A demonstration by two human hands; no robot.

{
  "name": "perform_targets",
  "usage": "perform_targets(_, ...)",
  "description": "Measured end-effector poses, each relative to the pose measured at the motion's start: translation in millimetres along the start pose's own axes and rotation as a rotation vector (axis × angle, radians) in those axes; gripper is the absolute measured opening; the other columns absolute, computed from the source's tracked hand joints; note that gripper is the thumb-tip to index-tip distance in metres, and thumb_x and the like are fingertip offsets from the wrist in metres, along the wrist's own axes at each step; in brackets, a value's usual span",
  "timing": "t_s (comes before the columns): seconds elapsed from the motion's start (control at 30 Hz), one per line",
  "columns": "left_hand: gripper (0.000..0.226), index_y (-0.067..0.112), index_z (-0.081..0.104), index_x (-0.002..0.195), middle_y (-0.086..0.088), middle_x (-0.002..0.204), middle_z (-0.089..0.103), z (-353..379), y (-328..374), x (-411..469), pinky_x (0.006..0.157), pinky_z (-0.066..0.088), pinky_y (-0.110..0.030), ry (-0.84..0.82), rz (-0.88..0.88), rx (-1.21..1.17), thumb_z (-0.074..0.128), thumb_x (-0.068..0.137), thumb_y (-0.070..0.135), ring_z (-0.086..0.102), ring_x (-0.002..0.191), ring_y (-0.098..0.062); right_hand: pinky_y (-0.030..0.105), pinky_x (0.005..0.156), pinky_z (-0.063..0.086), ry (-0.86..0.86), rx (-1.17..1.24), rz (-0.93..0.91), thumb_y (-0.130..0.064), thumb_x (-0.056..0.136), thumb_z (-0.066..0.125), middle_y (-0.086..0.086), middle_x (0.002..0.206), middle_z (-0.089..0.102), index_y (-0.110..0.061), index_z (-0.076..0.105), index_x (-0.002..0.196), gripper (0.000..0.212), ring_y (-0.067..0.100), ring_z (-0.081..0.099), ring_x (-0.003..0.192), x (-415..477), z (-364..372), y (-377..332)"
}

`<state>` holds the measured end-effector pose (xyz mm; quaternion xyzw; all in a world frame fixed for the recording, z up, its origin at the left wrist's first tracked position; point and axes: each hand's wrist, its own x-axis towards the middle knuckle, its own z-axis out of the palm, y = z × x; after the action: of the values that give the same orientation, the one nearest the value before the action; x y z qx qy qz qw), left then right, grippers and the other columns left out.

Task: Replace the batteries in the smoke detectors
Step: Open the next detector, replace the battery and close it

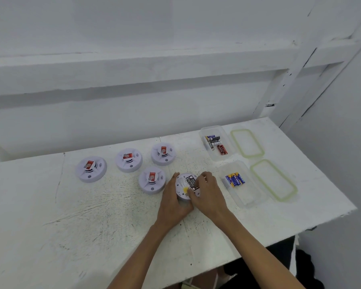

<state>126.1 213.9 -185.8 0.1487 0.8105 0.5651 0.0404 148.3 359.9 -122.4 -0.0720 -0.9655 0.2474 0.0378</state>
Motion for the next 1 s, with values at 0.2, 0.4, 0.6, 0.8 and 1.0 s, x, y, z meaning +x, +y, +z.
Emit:
perform_targets(0.2,0.095,0.018,0.036,0.154,0.003,0.153,0.047,4,3,4,0.115,0.043,-0.045,0.02,-0.002,0.054,0.073,0.077,0.061,0.044,0.142,-0.012,0.038,0.077,0.052,-0.072,-0.038,-0.061,-0.022,0.096,0.05,0.009,0.116,0.053,-0.012,0.053,0.123,0.029,0.025,0.054,0.099,19,-3,2)
perform_targets(0.4,0.105,0.012,0.032,0.157,0.0,0.159,0.04,9,-1,4,0.12,0.034,-0.035,0.044,0.03,0.181,0.051,0.081,0.083,0.039,0.146,-0.013,0.03,0.06,0.034,-0.097,-0.193,-0.129,-0.024,0.102,0.04,0.009,0.095,0.054,-0.016,0.052,0.122,0.025,0.02,0.044,0.081,34,-6,2)
perform_targets(0.6,0.101,0.019,0.025,0.159,0.007,0.161,0.031,12,-8,6,0.122,0.028,-0.028,0.005,0.005,0.228,0.049,0.084,0.083,0.03,0.148,-0.006,0.028,0.053,0.028,-0.135,-0.192,-0.151,-0.032,0.098,0.047,0.005,0.08,0.045,-0.014,0.051,0.108,0.021,0.023,0.045,0.069,49,-6,0)
perform_targets(0.8,0.1,0.019,0.028,0.159,0.009,0.161,0.033,7,-4,3,0.12,0.026,-0.02,0.01,0.013,0.204,0.06,0.082,0.076,0.03,0.147,-0.001,0.032,0.053,0.03,-0.158,-0.126,-0.166,-0.026,0.09,0.052,0.006,0.069,0.042,-0.014,0.041,0.09,0.016,0.023,0.039,0.061,57,-12,-6)
perform_targets(1.0,0.1,0.018,0.036,0.154,0.011,0.15,0.039,19,-13,9,0.118,0.027,-0.016,0.027,-0.045,0.157,0.065,0.077,0.075,0.037,0.139,0.0,0.038,0.059,0.044,-0.016,-0.087,-0.13,-0.02,0.089,0.057,0.007,0.088,0.05,-0.009,0.049,0.095,0.015,0.023,0.044,0.079,46,-9,-4)
